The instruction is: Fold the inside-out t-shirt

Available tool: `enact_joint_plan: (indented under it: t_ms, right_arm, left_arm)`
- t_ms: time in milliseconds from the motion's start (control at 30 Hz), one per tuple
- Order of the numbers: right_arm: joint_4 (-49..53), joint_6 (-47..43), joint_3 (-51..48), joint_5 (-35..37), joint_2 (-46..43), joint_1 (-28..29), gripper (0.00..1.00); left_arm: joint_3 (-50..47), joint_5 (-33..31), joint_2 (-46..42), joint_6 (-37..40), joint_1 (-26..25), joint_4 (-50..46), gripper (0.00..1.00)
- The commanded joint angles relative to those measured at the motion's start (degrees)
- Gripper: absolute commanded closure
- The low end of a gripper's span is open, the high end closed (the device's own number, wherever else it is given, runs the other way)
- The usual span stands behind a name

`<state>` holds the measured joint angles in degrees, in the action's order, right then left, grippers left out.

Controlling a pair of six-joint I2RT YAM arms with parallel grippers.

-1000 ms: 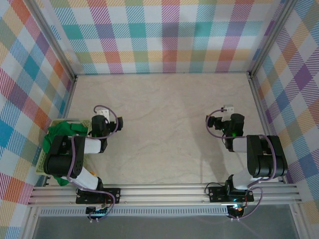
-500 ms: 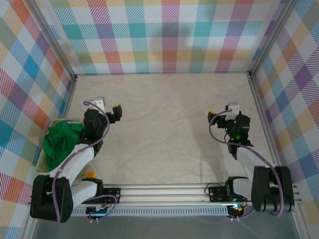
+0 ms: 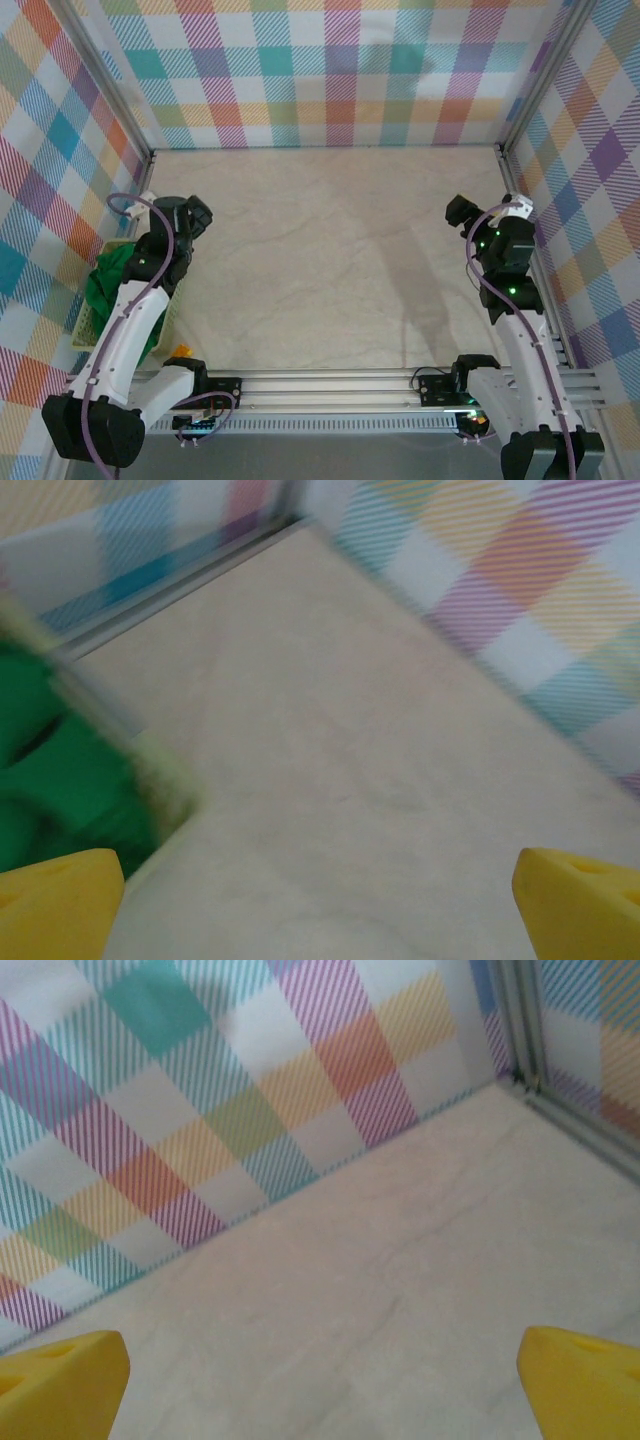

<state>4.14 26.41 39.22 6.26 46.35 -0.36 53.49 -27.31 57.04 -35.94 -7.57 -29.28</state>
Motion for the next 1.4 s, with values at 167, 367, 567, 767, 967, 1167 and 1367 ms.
enact_joint_plan:
  t_ms: [167, 367, 567, 767, 967, 1167, 1367]
  right_arm:
    - [7.6, 1.4, 2.6, -9.9, 7.8, 0.1, 0.0]
    - [7.2, 2.0, 1.8, -10.7, 8.3, 0.1, 0.0]
    - [6.9, 2.3, 0.7, -10.9, 5.9, 0.1, 0.0]
    - [6.9, 2.6, 0.7, -12.4, 4.7, 0.1, 0.0]
    - [7.0, 2.7, 1.0, -13.0, 4.4, 0.0, 0.0]
    - [7.3, 2.4, 1.1, -12.4, 3.3, 0.1, 0.0]
    - [7.6, 2.4, 1.1, -12.4, 2.4, 0.1, 0.0]
  left_arm:
    - [-1.2, -12.4, 0.5, -10.1, 8.5, -22.9, 0.0]
    - [-2.4, 0.2, 8.0, -7.0, 19.7, -18.9, 0.0]
    - [-1.9, 3.6, 19.1, -7.3, 25.6, -14.4, 0.0]
    - [-1.5, 4.4, 26.8, -7.4, 28.6, -10.8, 0.0]
    - [-0.4, 6.8, 27.6, -5.9, 28.7, -9.8, 0.09]
    - [-1.6, 8.2, 26.5, -5.6, 28.7, -8.0, 0.39]
    - [-2.3, 9.6, 25.8, -6.3, 28.8, -6.5, 0.74]
